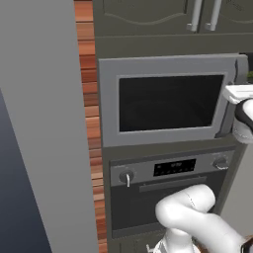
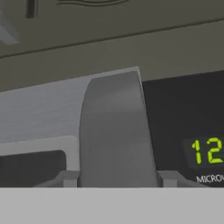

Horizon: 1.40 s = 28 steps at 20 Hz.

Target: Pick the bell pepper from the counter and place it in the microwave. Then turn on the microwave.

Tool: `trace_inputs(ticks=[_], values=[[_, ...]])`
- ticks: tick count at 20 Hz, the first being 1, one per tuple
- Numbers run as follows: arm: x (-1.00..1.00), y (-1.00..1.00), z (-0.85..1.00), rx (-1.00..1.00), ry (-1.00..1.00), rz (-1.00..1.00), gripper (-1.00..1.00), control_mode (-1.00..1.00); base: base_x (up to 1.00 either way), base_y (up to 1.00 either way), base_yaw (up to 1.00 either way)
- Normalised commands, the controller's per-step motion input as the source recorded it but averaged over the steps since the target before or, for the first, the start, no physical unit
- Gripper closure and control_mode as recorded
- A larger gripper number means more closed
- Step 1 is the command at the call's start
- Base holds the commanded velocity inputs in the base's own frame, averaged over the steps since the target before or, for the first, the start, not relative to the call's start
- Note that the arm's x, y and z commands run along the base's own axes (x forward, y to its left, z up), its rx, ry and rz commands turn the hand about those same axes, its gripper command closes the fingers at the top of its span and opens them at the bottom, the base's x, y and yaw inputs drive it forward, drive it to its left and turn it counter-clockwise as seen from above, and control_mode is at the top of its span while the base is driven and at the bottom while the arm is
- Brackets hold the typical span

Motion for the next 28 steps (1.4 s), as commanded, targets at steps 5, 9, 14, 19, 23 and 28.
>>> trace_inputs(ticks=[5, 9, 14, 19, 23, 28], values=[[-0.79, 0.27, 0.00, 0.00, 0.00, 0.00, 1.00, -1.00, 0.00, 0.00, 0.00], [-0.72, 0.33, 0.00, -0.01, 0.00, -0.01, 1.00, -1.00, 0.00, 0.00, 0.00], [-0.67, 0.39, 0.00, -0.02, 0.00, -0.02, 1.00, -1.00, 0.00, 0.00, 0.00], [-0.55, 0.42, 0.00, -0.01, 0.00, -0.04, 1.00, -1.00, 0.00, 0.00, 0.00], [-0.50, 0.45, 0.00, -0.01, 0.00, -0.05, 1.00, -1.00, 0.00, 0.00, 0.00], [-0.48, 0.47, 0.00, -0.01, 0.00, -0.07, 1.00, -1.00, 0.00, 0.00, 0.00]])
